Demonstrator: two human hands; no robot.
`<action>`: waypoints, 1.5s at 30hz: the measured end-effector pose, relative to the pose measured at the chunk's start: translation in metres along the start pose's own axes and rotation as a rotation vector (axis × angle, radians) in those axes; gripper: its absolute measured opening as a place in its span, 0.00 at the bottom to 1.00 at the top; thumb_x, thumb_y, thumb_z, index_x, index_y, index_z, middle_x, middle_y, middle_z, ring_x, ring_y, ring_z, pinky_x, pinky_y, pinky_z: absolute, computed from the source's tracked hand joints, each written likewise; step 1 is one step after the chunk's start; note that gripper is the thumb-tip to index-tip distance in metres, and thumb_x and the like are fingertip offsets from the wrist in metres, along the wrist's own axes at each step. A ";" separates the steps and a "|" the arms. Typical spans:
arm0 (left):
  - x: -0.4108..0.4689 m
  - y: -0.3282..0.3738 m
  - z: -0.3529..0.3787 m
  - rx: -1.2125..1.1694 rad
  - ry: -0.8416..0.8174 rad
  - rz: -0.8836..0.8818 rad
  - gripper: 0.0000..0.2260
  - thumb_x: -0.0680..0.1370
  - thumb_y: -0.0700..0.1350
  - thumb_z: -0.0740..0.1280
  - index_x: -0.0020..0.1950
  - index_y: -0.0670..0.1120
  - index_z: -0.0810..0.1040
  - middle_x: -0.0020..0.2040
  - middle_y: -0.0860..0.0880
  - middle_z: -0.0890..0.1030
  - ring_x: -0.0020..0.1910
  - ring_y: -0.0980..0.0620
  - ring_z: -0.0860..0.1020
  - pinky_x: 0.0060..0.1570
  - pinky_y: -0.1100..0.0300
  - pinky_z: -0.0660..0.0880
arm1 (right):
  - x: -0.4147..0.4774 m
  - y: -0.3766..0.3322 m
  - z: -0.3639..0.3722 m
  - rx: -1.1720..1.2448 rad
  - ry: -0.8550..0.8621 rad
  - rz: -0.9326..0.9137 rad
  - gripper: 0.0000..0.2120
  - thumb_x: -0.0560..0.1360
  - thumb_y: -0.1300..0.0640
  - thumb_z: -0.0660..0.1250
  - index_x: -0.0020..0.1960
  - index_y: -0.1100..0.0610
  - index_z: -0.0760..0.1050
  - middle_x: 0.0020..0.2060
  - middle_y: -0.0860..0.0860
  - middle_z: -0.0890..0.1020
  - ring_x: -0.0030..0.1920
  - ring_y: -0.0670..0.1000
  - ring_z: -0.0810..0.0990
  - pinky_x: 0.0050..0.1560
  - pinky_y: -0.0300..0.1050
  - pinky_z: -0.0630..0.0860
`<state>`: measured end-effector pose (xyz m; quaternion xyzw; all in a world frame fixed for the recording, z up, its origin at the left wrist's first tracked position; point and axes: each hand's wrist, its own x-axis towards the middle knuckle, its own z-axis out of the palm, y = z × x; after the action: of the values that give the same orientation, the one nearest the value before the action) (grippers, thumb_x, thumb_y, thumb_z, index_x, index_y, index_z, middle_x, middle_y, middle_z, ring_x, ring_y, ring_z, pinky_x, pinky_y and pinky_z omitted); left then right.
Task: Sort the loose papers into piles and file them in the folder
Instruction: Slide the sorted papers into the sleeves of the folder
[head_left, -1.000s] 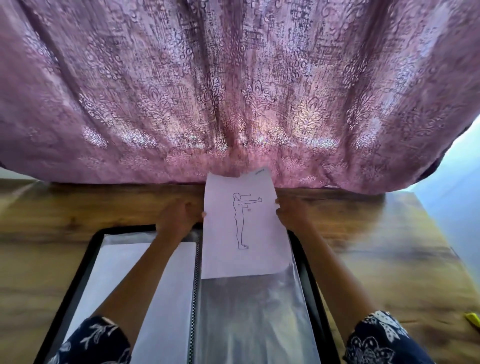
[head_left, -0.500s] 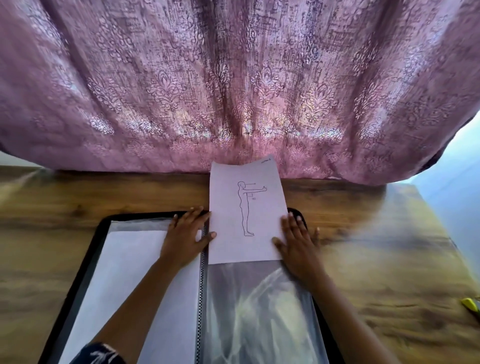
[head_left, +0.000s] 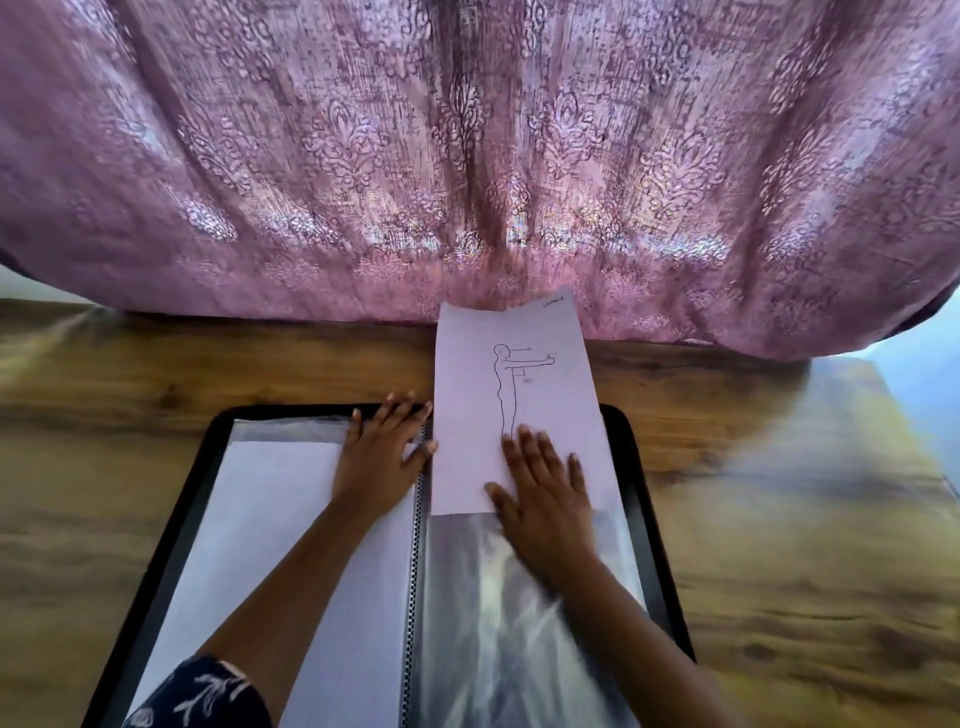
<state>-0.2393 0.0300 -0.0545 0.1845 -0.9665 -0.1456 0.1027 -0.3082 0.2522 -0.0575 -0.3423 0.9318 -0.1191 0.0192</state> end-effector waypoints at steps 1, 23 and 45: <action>0.001 0.000 0.000 -0.002 0.001 0.004 0.31 0.75 0.64 0.47 0.73 0.53 0.69 0.75 0.52 0.66 0.76 0.50 0.61 0.71 0.41 0.54 | -0.003 0.019 -0.003 0.002 0.011 0.054 0.32 0.78 0.36 0.42 0.77 0.49 0.57 0.76 0.47 0.57 0.76 0.50 0.57 0.73 0.53 0.49; 0.000 0.000 -0.002 -0.078 0.132 -0.192 0.22 0.77 0.54 0.57 0.68 0.49 0.75 0.71 0.50 0.72 0.74 0.48 0.65 0.72 0.39 0.50 | 0.245 0.005 -0.040 -0.045 -0.177 -0.204 0.22 0.80 0.53 0.59 0.73 0.56 0.65 0.70 0.57 0.70 0.68 0.59 0.68 0.65 0.54 0.68; -0.002 0.004 -0.012 -0.069 0.088 -0.232 0.18 0.80 0.49 0.62 0.70 0.51 0.73 0.73 0.52 0.69 0.75 0.51 0.61 0.73 0.42 0.48 | 0.150 -0.003 -0.075 0.379 -0.691 -0.296 0.07 0.73 0.69 0.68 0.50 0.66 0.80 0.45 0.55 0.83 0.39 0.43 0.79 0.43 0.30 0.74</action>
<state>-0.2358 0.0311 -0.0420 0.2976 -0.9277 -0.1812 0.1339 -0.4296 0.1689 0.0231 -0.4828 0.7730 -0.1682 0.3757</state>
